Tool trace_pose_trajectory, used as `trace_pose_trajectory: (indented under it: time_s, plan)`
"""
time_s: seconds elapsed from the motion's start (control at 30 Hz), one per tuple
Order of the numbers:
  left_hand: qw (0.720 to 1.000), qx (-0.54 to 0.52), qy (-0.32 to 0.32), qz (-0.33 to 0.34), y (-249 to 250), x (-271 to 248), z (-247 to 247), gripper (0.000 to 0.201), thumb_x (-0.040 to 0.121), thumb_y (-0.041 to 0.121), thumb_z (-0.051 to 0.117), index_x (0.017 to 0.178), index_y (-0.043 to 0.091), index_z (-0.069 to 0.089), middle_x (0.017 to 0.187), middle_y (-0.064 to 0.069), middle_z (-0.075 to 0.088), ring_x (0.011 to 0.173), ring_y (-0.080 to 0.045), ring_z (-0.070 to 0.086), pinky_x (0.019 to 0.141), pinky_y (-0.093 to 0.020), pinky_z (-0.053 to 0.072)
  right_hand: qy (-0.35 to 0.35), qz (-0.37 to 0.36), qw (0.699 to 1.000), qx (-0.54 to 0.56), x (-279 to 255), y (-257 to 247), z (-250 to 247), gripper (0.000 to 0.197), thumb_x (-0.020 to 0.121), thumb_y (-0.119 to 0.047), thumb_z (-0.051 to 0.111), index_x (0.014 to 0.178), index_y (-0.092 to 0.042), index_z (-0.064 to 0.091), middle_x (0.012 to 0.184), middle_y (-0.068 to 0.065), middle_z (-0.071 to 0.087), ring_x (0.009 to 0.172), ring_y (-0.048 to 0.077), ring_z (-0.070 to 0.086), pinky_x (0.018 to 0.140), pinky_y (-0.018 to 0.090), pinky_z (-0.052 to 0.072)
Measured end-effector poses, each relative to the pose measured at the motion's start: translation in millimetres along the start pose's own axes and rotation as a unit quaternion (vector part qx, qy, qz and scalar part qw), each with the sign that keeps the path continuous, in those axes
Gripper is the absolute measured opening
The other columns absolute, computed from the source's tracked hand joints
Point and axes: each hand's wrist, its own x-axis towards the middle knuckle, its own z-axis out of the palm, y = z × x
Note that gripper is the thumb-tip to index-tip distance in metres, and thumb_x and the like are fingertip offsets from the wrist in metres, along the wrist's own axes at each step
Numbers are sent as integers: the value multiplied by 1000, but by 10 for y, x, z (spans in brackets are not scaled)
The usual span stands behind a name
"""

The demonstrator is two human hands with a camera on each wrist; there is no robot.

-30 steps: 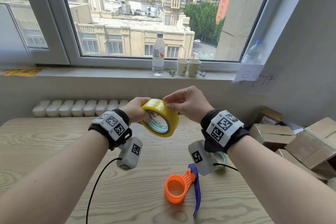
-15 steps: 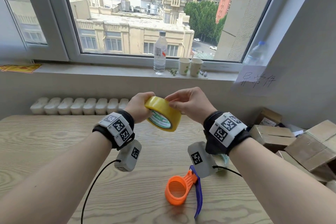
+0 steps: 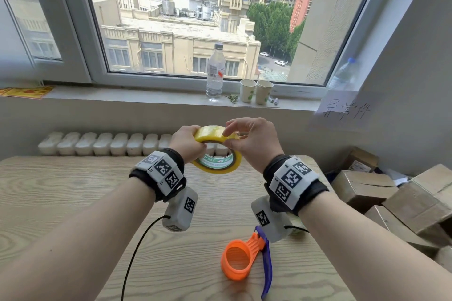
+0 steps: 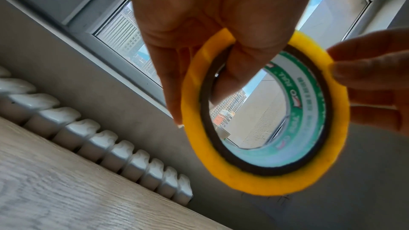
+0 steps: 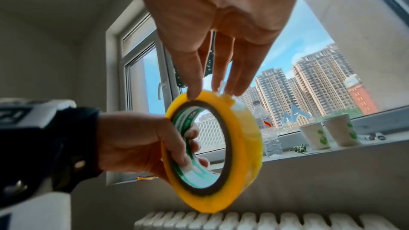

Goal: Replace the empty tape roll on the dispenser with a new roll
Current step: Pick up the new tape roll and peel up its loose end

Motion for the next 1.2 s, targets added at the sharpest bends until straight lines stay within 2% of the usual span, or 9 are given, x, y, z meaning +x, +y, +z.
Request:
trace_pose_trajectory:
  time_s: [0.27,0.37,0.47,0.57,0.7,0.87,0.97,1.07,1.2]
  plan:
    - [999,31,25,-12,75,-9,30,17,72,0,55,75,16,58,77,-7,59,92,-33,63,80,-42,57,41,3,999,-14,50,20,29,11,70,-14,77,72,-24,75,97,-7,75,94,16,68,89,38,54]
    - [999,32,26,-7,134,-29,38,18,73,0,54,81,15,60,80,-8,61,91,-33,64,82,-42,57,46,2,999,-24,20,-3,27,13,71,-23,77,82,-30,72,101,-6,73,94,17,66,87,38,53]
    - [999,37,21,-2,204,-52,50,18,73,2,53,76,19,58,78,-7,60,89,-32,63,82,-42,57,59,0,998,-35,9,-8,13,15,71,-30,77,85,-32,71,99,-5,73,92,18,66,86,37,53]
    - [999,37,26,-2,243,-76,52,20,74,2,53,67,22,53,75,-4,58,89,-31,63,82,-42,56,79,-1,997,-17,2,-14,-9,12,71,-25,78,80,-31,71,97,-6,74,91,18,67,86,37,54]
    - [999,43,29,2,276,-111,51,22,73,2,54,67,23,52,78,-6,60,90,-32,63,82,-42,56,89,-8,996,4,-7,-16,-18,11,72,-18,77,74,-28,72,96,-8,75,92,17,68,85,38,54]
    - [999,36,23,7,320,-126,23,16,74,2,56,82,15,59,79,-7,60,79,-27,61,69,-32,55,96,-11,995,17,-15,-18,-82,10,70,-22,79,78,-25,73,91,-1,75,87,20,68,85,39,54]
    - [999,34,25,12,333,-141,24,15,73,3,57,79,16,59,76,-6,59,77,-26,59,66,-30,54,98,-9,995,19,-10,-24,-119,10,68,-21,81,74,-22,73,90,0,75,87,19,68,86,38,53]
    - [999,37,24,13,346,-157,29,15,74,4,58,82,17,60,81,-8,62,83,-29,63,70,-34,57,95,-8,995,17,-12,-28,-127,11,68,-21,82,73,-21,72,91,-1,75,88,19,68,88,38,53]
    - [999,29,21,18,380,-166,10,17,72,2,58,78,17,58,84,-11,64,90,-31,65,79,-39,57,94,-7,995,-8,-18,-44,-162,13,72,-25,79,82,-22,71,96,1,74,91,17,66,89,35,52]
